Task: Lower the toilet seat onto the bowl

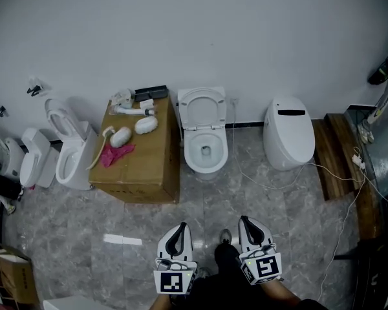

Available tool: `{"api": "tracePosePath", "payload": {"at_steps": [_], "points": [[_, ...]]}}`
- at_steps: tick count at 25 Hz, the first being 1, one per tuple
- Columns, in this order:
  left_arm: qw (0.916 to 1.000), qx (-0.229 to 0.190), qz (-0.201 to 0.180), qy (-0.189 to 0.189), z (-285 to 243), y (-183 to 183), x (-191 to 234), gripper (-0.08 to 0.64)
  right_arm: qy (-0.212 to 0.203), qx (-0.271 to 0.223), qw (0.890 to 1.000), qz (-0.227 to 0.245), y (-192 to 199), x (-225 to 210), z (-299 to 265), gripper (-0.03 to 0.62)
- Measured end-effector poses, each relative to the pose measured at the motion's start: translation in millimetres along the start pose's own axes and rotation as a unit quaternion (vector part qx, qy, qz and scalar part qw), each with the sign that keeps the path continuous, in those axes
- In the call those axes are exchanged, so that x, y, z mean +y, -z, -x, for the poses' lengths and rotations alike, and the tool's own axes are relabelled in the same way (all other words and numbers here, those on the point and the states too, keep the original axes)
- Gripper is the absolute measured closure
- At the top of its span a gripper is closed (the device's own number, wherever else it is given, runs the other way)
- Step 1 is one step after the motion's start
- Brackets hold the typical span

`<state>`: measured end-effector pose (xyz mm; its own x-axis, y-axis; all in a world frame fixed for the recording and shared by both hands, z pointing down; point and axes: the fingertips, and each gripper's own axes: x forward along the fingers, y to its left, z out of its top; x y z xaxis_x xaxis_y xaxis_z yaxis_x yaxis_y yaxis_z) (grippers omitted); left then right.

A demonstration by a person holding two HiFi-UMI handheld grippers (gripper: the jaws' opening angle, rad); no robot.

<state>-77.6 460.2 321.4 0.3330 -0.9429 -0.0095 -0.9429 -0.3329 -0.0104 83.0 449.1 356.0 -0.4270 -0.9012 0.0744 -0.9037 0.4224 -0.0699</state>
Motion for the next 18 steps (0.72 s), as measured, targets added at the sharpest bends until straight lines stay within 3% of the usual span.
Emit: {"api": "tracePosePath", "payload": {"at_steps": [3, 10, 18], "points": [[0.9998, -0.017, -0.008, 0.003, -48, -8, 0, 0.551, -0.016, -0.005, 1.000, -0.004, -10, -28, -41, 0.566], [0.9979, 0.054, -0.034, -0.012, -122, 2, 11, 0.551, -0.043, 0.003, 0.999, 0.003, -19, -75, -115, 0.566], [0.9971, 0.069, -0.021, -0.022, -206, 14, 50, 0.551, -0.049, 0.017, 0.999, 0.000, -15, -107, -195, 0.566]]}}
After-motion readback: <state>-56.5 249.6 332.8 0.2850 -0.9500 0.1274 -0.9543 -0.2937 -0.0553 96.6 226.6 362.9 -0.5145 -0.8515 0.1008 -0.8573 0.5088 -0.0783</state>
